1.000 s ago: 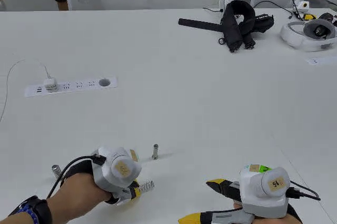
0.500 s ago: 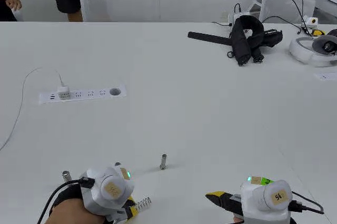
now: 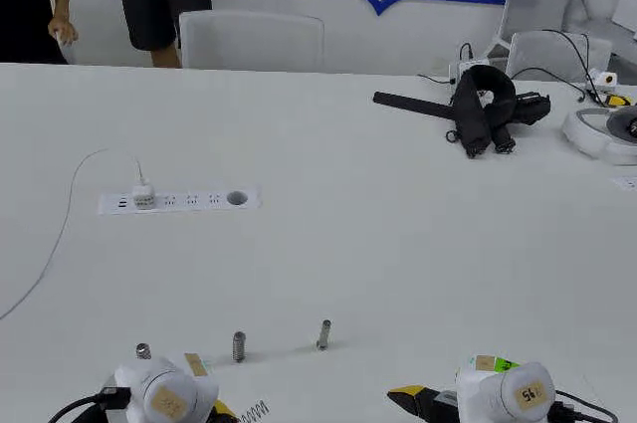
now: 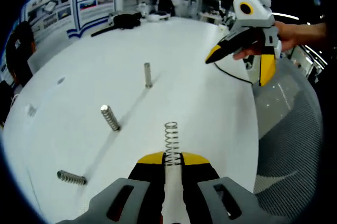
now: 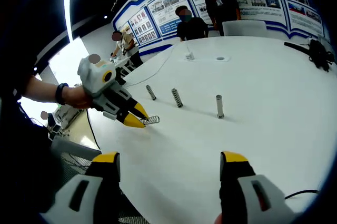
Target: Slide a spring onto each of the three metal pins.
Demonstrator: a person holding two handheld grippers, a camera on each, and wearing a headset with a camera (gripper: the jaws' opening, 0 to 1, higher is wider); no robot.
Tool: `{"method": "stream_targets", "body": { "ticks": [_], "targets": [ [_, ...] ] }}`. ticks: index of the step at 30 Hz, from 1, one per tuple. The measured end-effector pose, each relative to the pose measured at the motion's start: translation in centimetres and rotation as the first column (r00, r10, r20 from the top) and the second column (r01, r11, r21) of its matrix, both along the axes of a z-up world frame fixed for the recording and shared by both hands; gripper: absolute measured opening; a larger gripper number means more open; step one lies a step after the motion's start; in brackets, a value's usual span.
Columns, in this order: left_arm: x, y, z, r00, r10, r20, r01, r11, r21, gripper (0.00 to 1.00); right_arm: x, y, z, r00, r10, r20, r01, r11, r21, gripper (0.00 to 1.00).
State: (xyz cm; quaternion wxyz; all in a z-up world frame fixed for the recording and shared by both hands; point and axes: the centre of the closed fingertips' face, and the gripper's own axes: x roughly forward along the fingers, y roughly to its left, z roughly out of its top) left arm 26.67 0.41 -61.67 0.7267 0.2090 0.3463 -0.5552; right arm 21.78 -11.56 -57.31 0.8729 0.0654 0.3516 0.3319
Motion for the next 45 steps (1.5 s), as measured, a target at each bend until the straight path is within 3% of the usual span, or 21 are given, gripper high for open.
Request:
{"method": "stream_targets", "body": {
  "ticks": [11,21,33,45],
  "targets": [
    [-0.1,2.2,1.4,0.996,0.086,0.013,-0.086,0.995,-0.042,0.11,0.2,1.9,0.3,0.998,0.055,-0.001,-0.055,0.998,0.011,0.78],
    [-0.1,2.7,3.1,0.993,0.110,0.036,-0.106,0.991,-0.084,0.11,1.2,3.7,1.3,0.992,0.128,0.015,-0.129,0.991,0.027,0.73],
    [-0.1,2.1,5.2,0.994,0.085,0.076,-0.076,0.990,-0.116,0.10,2.4,6.7,2.9,0.975,0.221,0.034,-0.223,0.971,0.087,0.58],
    [-1.5,0.0,6.2,0.996,0.025,0.085,-0.012,0.989,-0.146,0.10,2.9,8.0,3.7,0.961,0.274,0.034,-0.276,0.952,0.128,0.45]
  ]
}}
